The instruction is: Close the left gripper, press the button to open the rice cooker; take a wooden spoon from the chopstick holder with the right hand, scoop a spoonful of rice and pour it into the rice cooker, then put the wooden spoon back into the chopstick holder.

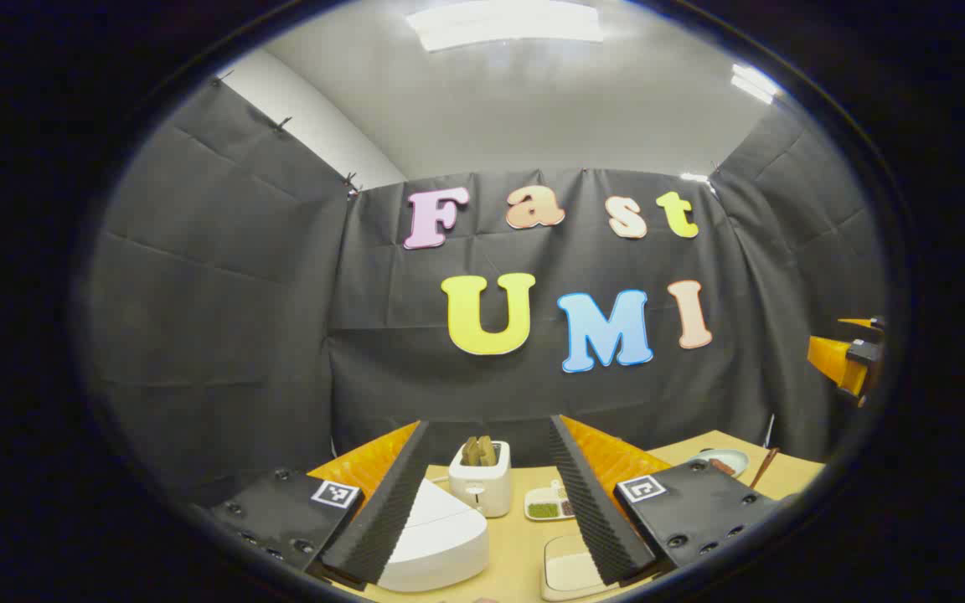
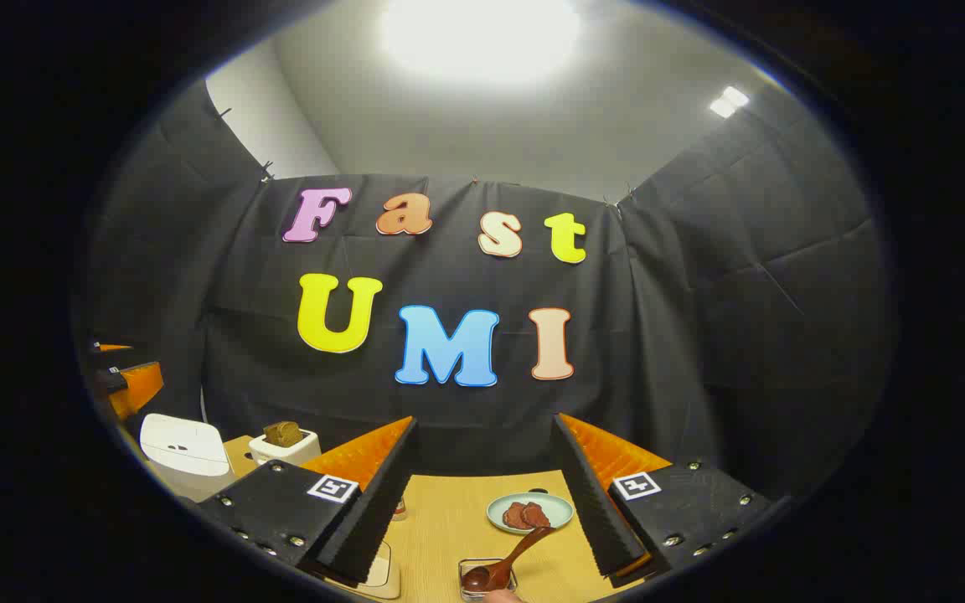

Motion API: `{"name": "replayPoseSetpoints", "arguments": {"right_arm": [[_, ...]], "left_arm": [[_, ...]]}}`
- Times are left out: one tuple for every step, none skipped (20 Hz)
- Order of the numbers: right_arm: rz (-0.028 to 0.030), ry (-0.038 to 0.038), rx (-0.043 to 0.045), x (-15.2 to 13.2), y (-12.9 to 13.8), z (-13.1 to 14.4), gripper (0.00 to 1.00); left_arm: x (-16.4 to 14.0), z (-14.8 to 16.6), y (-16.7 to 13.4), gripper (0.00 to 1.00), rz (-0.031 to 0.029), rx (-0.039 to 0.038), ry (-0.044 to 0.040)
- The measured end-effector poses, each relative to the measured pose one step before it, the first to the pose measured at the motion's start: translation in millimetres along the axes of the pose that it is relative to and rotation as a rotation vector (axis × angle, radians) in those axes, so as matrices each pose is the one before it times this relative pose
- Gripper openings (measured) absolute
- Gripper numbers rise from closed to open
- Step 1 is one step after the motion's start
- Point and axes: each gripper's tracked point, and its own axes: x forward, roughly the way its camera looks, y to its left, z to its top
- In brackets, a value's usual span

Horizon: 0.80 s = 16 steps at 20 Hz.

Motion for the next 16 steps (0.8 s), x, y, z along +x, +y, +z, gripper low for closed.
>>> {"name": "replayPoseSetpoints", "arguments": {"right_arm": [[-0.00013,0.00150,0.00111,-0.99,-1.46,-0.50,0.95],[0.00232,0.00207,0.00186,-0.05,-0.18,0.32,0.95],[0.00118,-0.00082,0.00172,-0.39,-0.99,0.44,0.95],[0.00343,-0.00013,0.00118,-0.08,-0.69,0.22,0.95],[0.00223,0.00018,0.00020,-0.37,-0.13,-0.14,0.95],[0.00218,-0.00036,-0.00106,-1.46,-0.46,0.36,0.95],[0.00067,-0.00402,0.00128,-0.02,-0.76,0.90,0.95],[0.00368,-0.00334,0.00183,-0.70,0.43,1.37,0.95],[0.00074,-0.00002,0.00051,-1.58,-0.60,-0.91,0.95],[0.00103,-0.00012,-0.00106,-0.78,-0.81,-0.22,0.95],[0.00165,0.00036,-0.00217,-0.60,0.66,0.30,0.95],[0.00312,0.00455,-0.00280,-0.38,0.69,-0.96,0.95],[0.00253,0.00332,-0.00140,-0.94,-0.18,-1.41,0.95],[0.00216,0.00115,0.00040,-0.43,0.04,0.24,0.95],[0.00283,0.00016,-0.00026,-1.16,0.33,0.52,0.95],[0.00204,-0.00152,-0.00184,-0.43,0.04,1.15,0.95]], "left_arm": [[-0.02,2.84,1.00,0.92,0.00270,0.00051,0.00052],[-1.93,-2.16,-0.99,0.92,-0.00018,-0.00080,-0.00145],[0.22,1.51,-0.22,0.96,-0.00029,0.00036,-0.00366],[-0.96,1.37,0.17,0.96,0.00235,0.00300,-0.00278],[-0.55,-0.10,1.27,0.96,0.00105,0.00465,-0.00101],[-1.79,1.15,-0.36,0.96,0.00074,0.00480,-0.00218],[-1.63,0.39,-1.40,0.96,-0.00261,0.00466,-0.00206],[-2.00,1.58,-1.03,0.94,-0.00275,0.00564,-0.00304],[-1.65,-0.27,0.07,0.92,-0.00097,0.00575,-0.00166],[-1.05,0.71,-0.46,0.92,0.00051,0.00407,-0.00085],[-1.86,0.95,0.69,0.96,0.00011,0.00108,-0.00058],[-0.97,1.03,0.35,0.92,0.00041,-0.00020,-0.00032],[-1.28,-1.15,0.67,0.92,0.00217,0.00146,0.00080],[-0.79,1.03,1.05,0.92,0.00486,0.00183,-0.00067],[-1.21,0.14,1.21,0.92,0.00346,0.00124,-0.00136],[-2.23,1.64,1.28,0.92,0.00424,0.00268,-0.00106]]}}
